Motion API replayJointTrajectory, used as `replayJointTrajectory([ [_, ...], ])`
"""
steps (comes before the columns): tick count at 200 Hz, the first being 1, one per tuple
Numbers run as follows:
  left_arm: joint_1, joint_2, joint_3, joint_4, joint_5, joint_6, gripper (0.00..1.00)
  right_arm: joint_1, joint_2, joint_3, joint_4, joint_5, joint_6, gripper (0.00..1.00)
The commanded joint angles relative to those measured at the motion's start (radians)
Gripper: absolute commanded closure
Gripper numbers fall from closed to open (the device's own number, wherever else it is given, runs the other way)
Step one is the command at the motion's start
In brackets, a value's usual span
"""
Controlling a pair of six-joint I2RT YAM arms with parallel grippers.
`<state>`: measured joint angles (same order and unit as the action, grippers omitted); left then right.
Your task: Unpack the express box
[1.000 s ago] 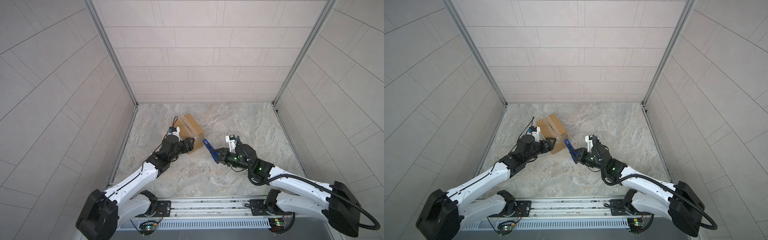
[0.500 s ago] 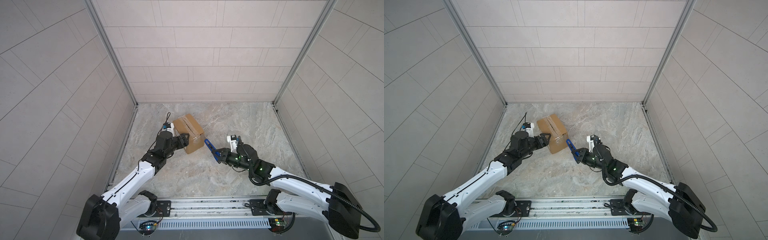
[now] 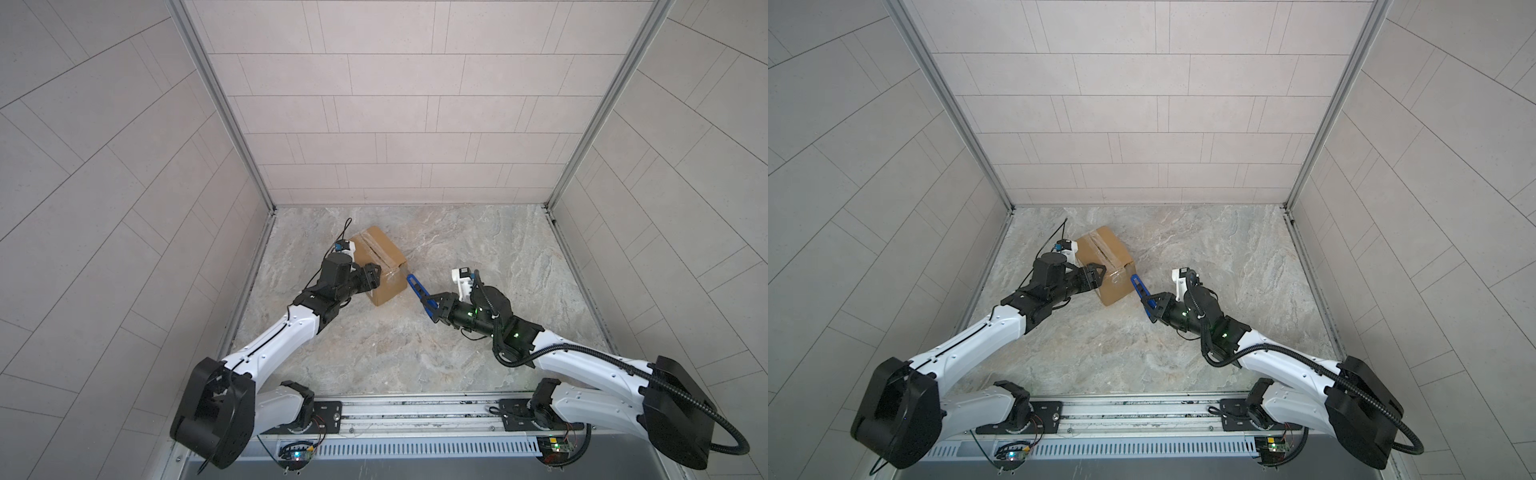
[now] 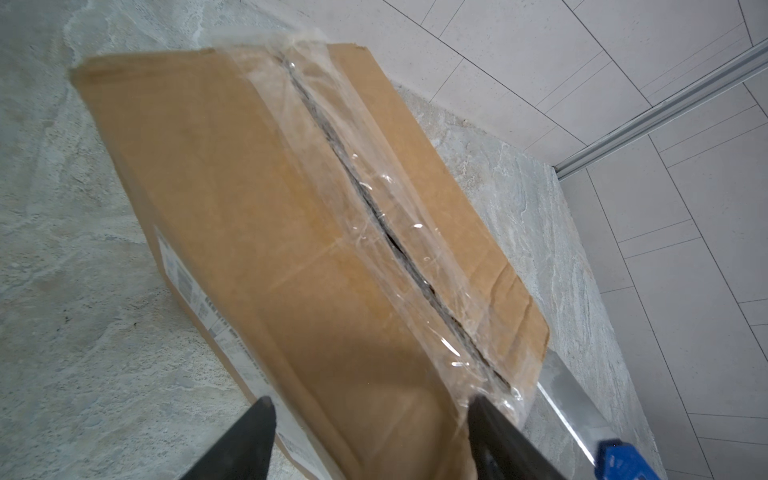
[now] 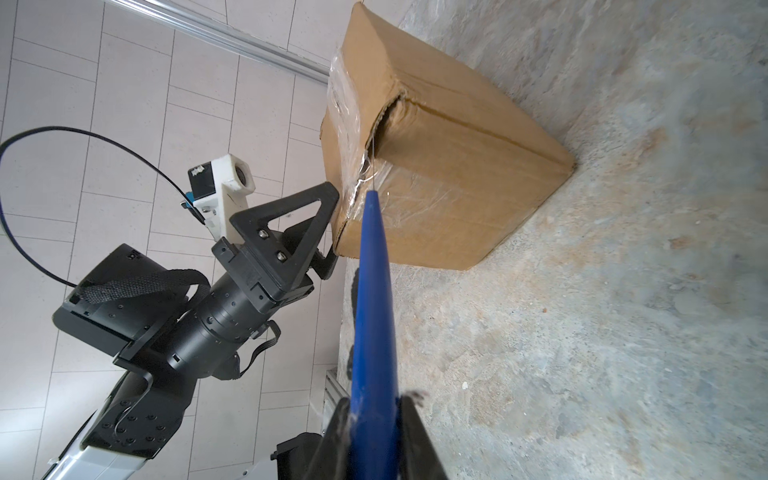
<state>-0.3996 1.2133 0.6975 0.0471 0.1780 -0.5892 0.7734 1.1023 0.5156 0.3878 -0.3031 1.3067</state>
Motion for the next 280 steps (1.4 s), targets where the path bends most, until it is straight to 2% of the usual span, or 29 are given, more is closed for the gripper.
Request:
replayJointTrajectory([
  [1, 0.006, 0.004, 0.020, -0.003, 0.007, 0.023, 0.24, -0.002, 0.002, 0.014, 0.062, -0.033, 0.043, 1.00],
  [51, 0.011, 0.006, 0.016, 0.009, 0.016, 0.023, 0.24, -0.002, -0.035, 0.064, -0.008, -0.037, 0.023, 1.00],
  [126, 0.011, 0.005, 0.019, 0.017, 0.033, 0.022, 0.24, -0.001, 0.020, 0.065, -0.044, -0.039, 0.010, 1.00],
  [153, 0.011, 0.009, 0.022, 0.025, 0.041, 0.019, 0.25, -0.002, 0.031, 0.058, 0.012, -0.028, 0.002, 1.00],
  [223, 0.011, 0.019, 0.027, 0.037, 0.055, 0.011, 0.25, 0.000, 0.026, 0.141, -0.027, -0.050, -0.006, 1.00],
  [280, 0.011, 0.015, 0.022, 0.036, 0.058, 0.011, 0.25, 0.004, 0.077, 0.119, -0.039, 0.006, -0.040, 1.00],
])
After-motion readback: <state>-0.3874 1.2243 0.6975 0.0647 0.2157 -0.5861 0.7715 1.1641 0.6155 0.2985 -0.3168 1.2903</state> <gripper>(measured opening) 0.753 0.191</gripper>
